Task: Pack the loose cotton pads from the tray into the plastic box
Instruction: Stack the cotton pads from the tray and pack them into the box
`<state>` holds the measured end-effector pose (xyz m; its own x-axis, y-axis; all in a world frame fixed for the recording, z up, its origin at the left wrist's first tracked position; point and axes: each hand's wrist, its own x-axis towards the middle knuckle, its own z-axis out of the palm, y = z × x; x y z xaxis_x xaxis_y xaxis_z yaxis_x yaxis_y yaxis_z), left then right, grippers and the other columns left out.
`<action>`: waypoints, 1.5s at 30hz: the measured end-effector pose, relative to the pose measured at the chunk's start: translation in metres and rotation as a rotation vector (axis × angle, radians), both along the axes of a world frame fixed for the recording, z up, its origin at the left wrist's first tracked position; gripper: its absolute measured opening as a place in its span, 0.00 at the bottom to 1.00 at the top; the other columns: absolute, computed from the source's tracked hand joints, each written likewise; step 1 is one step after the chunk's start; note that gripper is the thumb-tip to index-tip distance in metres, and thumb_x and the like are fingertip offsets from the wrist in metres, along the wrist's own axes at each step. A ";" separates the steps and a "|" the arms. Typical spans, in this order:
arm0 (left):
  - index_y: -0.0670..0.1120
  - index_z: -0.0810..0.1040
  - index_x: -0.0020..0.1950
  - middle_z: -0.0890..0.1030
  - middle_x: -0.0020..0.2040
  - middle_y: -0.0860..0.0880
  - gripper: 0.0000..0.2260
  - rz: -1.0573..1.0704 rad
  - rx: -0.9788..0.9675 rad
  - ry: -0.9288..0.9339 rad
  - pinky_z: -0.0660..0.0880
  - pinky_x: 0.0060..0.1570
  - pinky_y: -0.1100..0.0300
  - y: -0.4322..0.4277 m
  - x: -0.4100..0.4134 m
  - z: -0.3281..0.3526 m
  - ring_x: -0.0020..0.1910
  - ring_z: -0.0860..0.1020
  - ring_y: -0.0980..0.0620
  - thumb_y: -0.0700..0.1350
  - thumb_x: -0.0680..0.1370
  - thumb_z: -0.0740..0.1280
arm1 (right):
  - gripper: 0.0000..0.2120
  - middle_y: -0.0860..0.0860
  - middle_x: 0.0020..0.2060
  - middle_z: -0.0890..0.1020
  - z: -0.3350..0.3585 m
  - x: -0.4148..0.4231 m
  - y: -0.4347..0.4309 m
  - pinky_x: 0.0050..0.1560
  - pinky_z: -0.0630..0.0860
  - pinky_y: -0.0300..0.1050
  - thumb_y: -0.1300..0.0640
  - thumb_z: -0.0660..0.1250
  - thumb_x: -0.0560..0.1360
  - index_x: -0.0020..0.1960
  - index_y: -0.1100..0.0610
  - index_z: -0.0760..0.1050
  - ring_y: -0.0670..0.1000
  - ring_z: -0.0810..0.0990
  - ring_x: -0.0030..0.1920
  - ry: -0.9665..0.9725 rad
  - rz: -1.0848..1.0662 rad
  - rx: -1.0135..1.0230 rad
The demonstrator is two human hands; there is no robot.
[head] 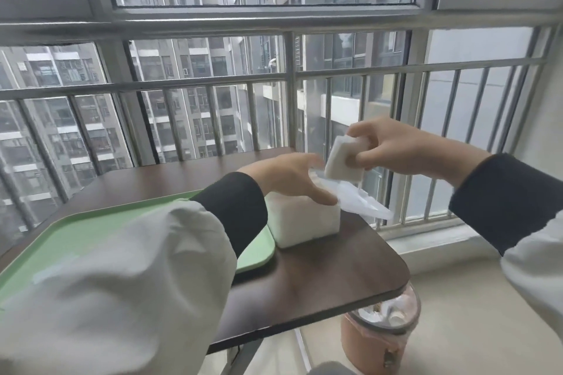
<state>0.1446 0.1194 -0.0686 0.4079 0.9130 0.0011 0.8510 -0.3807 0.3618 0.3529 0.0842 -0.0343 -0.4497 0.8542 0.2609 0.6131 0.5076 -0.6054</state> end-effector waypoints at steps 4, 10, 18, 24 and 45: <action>0.57 0.71 0.71 0.76 0.66 0.54 0.34 -0.041 -0.043 0.048 0.69 0.69 0.48 0.008 -0.001 0.008 0.66 0.74 0.49 0.57 0.68 0.80 | 0.06 0.38 0.31 0.81 -0.004 -0.002 0.005 0.33 0.70 0.29 0.62 0.73 0.74 0.47 0.53 0.80 0.38 0.77 0.32 0.000 -0.004 -0.004; 0.57 0.66 0.71 0.73 0.55 0.60 0.35 -0.119 -0.133 0.251 0.68 0.63 0.53 0.010 0.018 0.014 0.62 0.72 0.49 0.54 0.69 0.80 | 0.05 0.46 0.34 0.82 -0.007 -0.011 0.007 0.39 0.73 0.35 0.63 0.72 0.71 0.45 0.56 0.81 0.42 0.78 0.36 0.044 -0.003 0.000; 0.56 0.77 0.49 0.80 0.47 0.56 0.39 0.202 -0.278 0.298 0.74 0.47 0.56 0.021 0.023 0.000 0.47 0.79 0.52 0.69 0.42 0.78 | 0.14 0.59 0.53 0.82 -0.019 -0.017 0.008 0.65 0.76 0.57 0.61 0.69 0.70 0.55 0.60 0.78 0.61 0.80 0.58 0.365 0.102 -0.206; 0.59 0.74 0.49 0.78 0.45 0.57 0.33 0.178 -0.119 0.208 0.72 0.44 0.57 0.011 0.015 -0.003 0.46 0.78 0.52 0.69 0.48 0.74 | 0.13 0.51 0.46 0.83 -0.030 -0.016 0.016 0.61 0.76 0.54 0.61 0.70 0.67 0.51 0.57 0.79 0.51 0.81 0.51 0.360 0.182 -0.313; 0.50 0.79 0.49 0.81 0.45 0.50 0.26 0.078 0.103 0.412 0.79 0.49 0.52 0.020 0.007 -0.004 0.44 0.80 0.48 0.67 0.63 0.73 | 0.09 0.49 0.38 0.80 -0.044 -0.019 0.018 0.44 0.75 0.42 0.66 0.73 0.71 0.45 0.56 0.76 0.46 0.78 0.41 0.193 0.141 -0.252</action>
<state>0.1518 0.1393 -0.0722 0.3231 0.9448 -0.0543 0.9441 -0.3258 -0.0509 0.3335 0.1020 -0.0779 -0.5308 0.8357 0.1407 0.4100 0.3986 -0.8204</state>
